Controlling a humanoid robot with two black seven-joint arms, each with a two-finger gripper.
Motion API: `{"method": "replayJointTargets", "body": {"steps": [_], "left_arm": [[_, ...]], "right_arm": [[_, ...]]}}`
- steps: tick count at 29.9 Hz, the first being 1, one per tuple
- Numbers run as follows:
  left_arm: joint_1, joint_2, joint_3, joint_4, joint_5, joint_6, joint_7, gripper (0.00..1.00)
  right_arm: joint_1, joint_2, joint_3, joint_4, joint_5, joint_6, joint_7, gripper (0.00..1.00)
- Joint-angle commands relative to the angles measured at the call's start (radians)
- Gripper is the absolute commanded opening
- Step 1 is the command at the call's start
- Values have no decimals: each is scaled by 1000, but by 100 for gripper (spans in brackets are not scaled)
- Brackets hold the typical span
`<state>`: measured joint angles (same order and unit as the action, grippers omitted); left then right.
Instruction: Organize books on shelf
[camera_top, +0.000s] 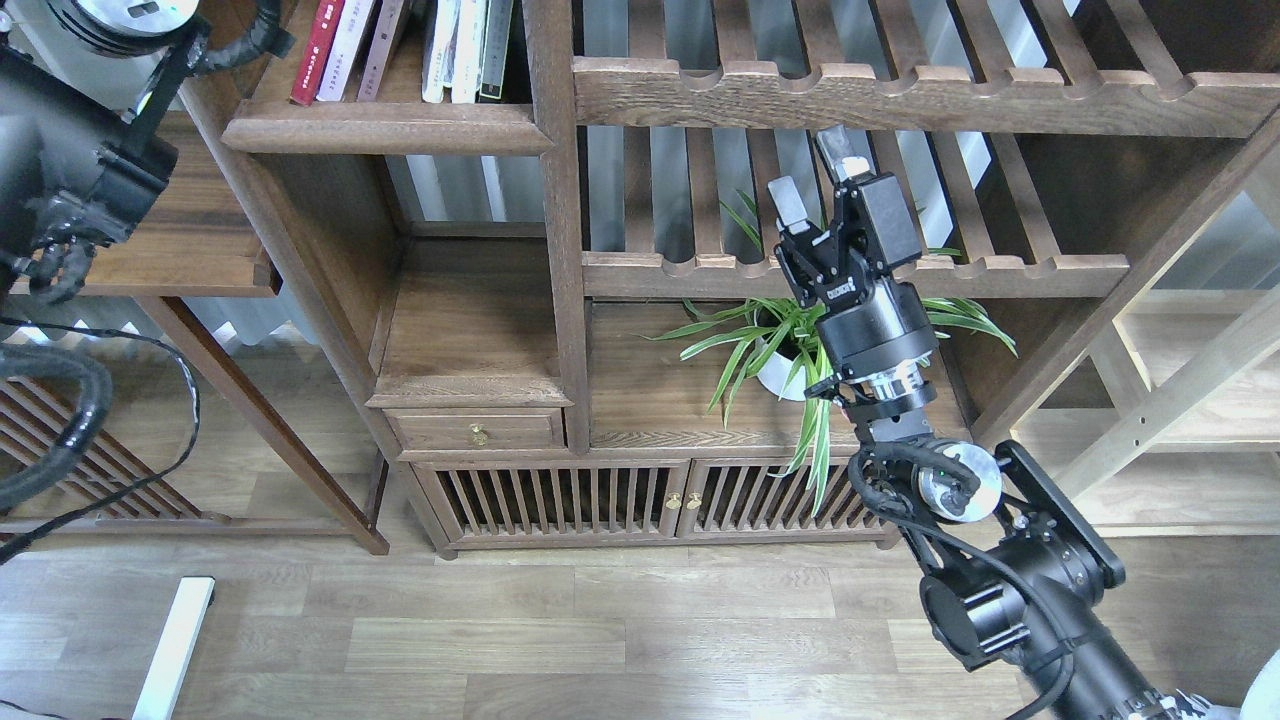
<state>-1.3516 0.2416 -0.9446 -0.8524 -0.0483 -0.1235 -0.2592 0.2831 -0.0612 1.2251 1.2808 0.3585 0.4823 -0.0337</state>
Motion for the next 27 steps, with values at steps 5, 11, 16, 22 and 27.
{"method": "replayJointTargets", "body": {"steps": [5,11,16,22,27], "left_arm": [[123,4,-51,-123,-39,-157,8,32],[195,-1,-68,-203,-41,-206,0,34],[259,-31,-86,-309,-41,-217,1,43],[327,-111,-83,-388,-41,-219,9,61],[393,-159,-66,-447,-39,-219,17,73]], "right_arm": [[2,1,-4,2,-1,-4,0,98],[1,3,-4,2,-3,-1,0,99],[4,4,-4,6,-3,4,0,99],[5,12,-4,9,-4,6,0,99],[5,17,-10,9,-6,5,-2,99]]}}
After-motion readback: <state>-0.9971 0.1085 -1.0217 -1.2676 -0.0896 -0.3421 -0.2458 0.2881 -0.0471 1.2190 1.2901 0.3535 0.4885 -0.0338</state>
